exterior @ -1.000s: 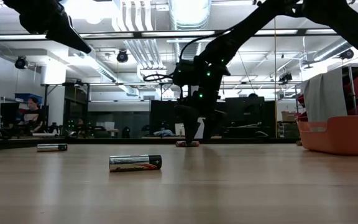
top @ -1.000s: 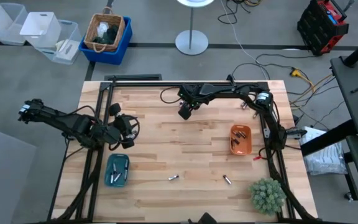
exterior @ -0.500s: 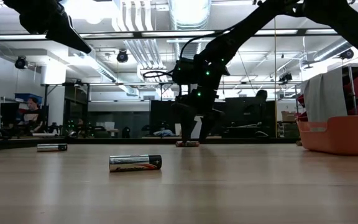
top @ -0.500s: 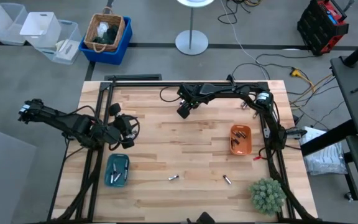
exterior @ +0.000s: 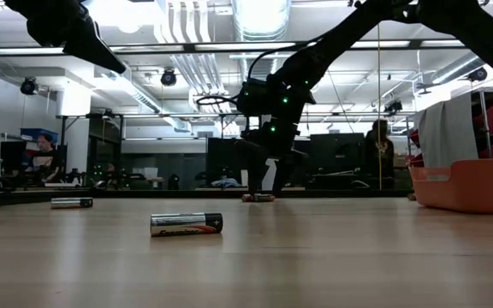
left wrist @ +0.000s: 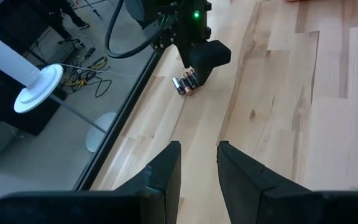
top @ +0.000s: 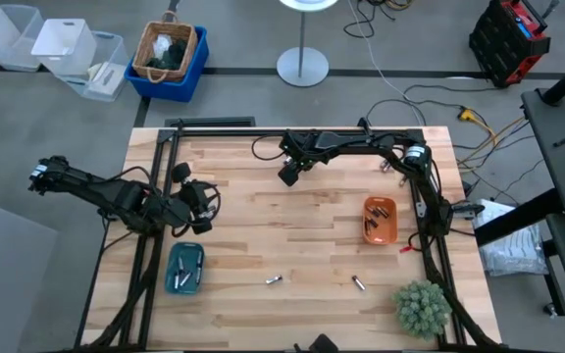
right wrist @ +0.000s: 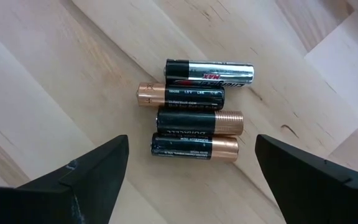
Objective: Sort batteries
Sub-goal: Put the black battery into the orange bin
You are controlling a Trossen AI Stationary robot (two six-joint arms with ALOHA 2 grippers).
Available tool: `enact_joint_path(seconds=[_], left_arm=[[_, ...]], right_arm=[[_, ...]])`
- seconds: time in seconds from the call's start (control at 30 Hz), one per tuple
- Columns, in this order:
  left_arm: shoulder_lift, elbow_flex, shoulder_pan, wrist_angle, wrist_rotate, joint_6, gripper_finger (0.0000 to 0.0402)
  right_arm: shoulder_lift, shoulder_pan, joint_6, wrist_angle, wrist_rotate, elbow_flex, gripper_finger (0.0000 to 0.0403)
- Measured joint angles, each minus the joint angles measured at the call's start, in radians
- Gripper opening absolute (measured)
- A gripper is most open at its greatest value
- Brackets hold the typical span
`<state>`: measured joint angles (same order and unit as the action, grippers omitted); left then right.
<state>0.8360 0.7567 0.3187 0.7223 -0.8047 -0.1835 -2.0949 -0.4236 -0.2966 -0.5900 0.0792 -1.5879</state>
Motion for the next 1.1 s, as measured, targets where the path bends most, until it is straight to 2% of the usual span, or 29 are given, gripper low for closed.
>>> enact_joint_path(seconds=[1.1], left_arm=[[0.0,0.0,0.0,0.0,0.0,0.0,0.0084]], right_arm=[[-0.001,0.0,0.019,0.002,0.0,0.0,0.0341]])
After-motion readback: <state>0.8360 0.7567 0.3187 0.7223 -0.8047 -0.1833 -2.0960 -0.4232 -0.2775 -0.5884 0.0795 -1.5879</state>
